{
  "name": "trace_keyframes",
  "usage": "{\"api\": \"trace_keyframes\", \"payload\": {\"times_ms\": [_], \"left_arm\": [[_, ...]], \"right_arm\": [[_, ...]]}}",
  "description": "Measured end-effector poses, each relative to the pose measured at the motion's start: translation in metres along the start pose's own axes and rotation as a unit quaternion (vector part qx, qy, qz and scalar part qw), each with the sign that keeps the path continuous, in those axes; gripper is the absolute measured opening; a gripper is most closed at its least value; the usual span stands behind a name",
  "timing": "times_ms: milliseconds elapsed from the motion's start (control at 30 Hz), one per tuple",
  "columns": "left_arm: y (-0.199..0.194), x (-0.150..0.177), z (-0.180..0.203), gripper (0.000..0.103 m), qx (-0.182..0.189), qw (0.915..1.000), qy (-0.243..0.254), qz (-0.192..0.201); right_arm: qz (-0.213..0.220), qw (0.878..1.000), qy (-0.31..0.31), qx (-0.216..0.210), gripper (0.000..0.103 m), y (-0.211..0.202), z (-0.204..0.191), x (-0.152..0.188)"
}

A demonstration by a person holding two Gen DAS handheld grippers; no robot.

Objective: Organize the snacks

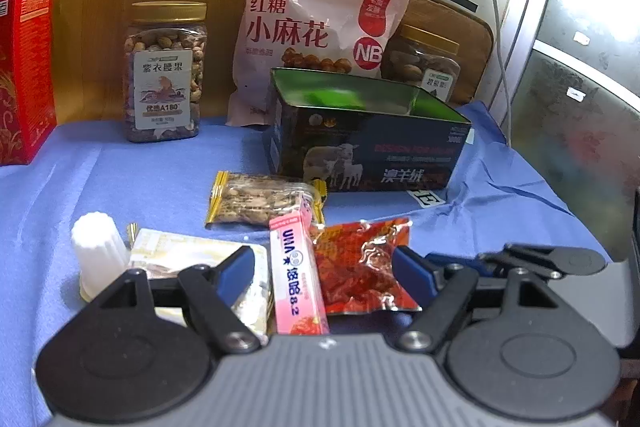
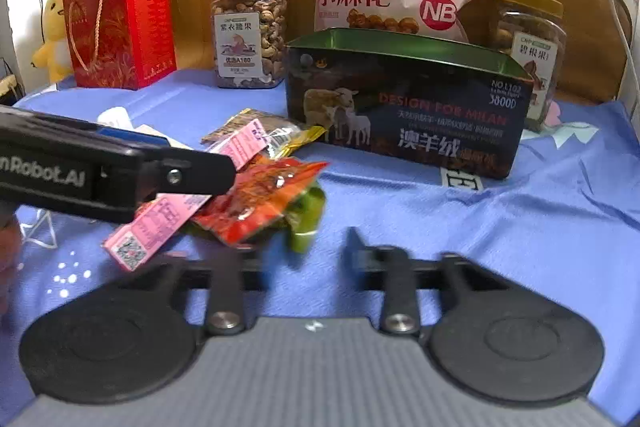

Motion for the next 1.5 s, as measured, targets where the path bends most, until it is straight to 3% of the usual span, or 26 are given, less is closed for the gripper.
{"api": "trace_keyframes", "payload": {"times_ms": [33,67,167,200,267,333,467,833,900,967,1100,1333,1400,1467,1500], "left_arm": [[0.0,0.0,-0.001,0.078,0.0,1.0,-0.002,0.0],[0.0,0.0,-0.001,0.078,-0.001,1.0,-0.002,0.001],[0.001,0.0,-0.002,0.078,-0.008,1.0,0.001,0.003],[0.002,0.0,-0.002,0.078,-0.011,0.9999,0.003,0.004],[0.002,0.0,-0.003,0.078,-0.015,0.9999,0.004,0.005],[0.003,0.0,-0.003,0.078,-0.016,0.9998,0.006,0.006],[0.003,0.0,-0.003,0.079,-0.017,0.9998,0.008,0.008],[0.003,0.001,-0.003,0.08,-0.019,0.9997,0.013,0.011],[0.003,0.002,-0.003,0.08,-0.011,0.9998,0.012,0.011],[0.001,0.002,-0.001,0.081,0.005,0.9999,0.01,0.011],[-0.004,0.003,0.006,0.082,0.047,0.9987,0.013,0.014],[0.003,0.012,0.017,0.082,0.075,0.9967,0.03,-0.006],[0.004,0.014,0.018,0.083,0.077,0.9964,0.034,-0.004],[0.004,0.015,0.019,0.083,0.078,0.9963,0.037,-0.002],[0.004,0.015,0.02,0.084,0.077,0.9962,0.039,-0.001]], "right_arm": [[-0.001,1.0,-0.002,-0.011,0.077,0.002,0.001,-0.001],[-0.003,1.0,-0.004,-0.027,0.083,0.005,0.001,-0.002],[-0.006,0.999,-0.011,-0.041,0.083,0.014,-0.003,-0.006],[-0.004,0.999,-0.016,-0.048,0.082,0.015,-0.005,-0.007],[0.004,0.997,-0.033,-0.064,0.059,0.015,-0.011,-0.009],[0.016,0.997,-0.053,-0.053,0.046,0.01,-0.018,-0.011],[0.03,0.997,-0.064,-0.037,0.034,0.002,-0.02,-0.01],[0.027,0.999,-0.023,0.009,0.03,-0.02,0.007,0.003],[0.025,0.999,-0.01,0.023,0.029,-0.028,0.016,0.009],[0.025,0.999,0.005,0.034,0.021,-0.036,0.024,0.015],[0.023,0.998,0.028,0.041,0.021,-0.051,0.032,0.023],[0.006,0.999,-0.027,-0.03,0.031,-0.058,0.002,0.035],[0.011,0.998,-0.06,-0.032,0.039,-0.062,-0.01,0.038],[0.021,0.996,-0.088,-0.016,0.057,-0.064,-0.016,0.039],[0.026,0.995,-0.093,-0.008,0.06,-0.065,-0.016,0.039]]}}
Point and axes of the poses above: each gripper's, at about its wrist camera, not at the fingertips, and y roughly the way its jaws point, z to its right, x to its underside, the point moved 3 cm from there along y, roughly the way its jaws point, and after that the axes turned 9 degrees about -y, right-handed, at the moved point
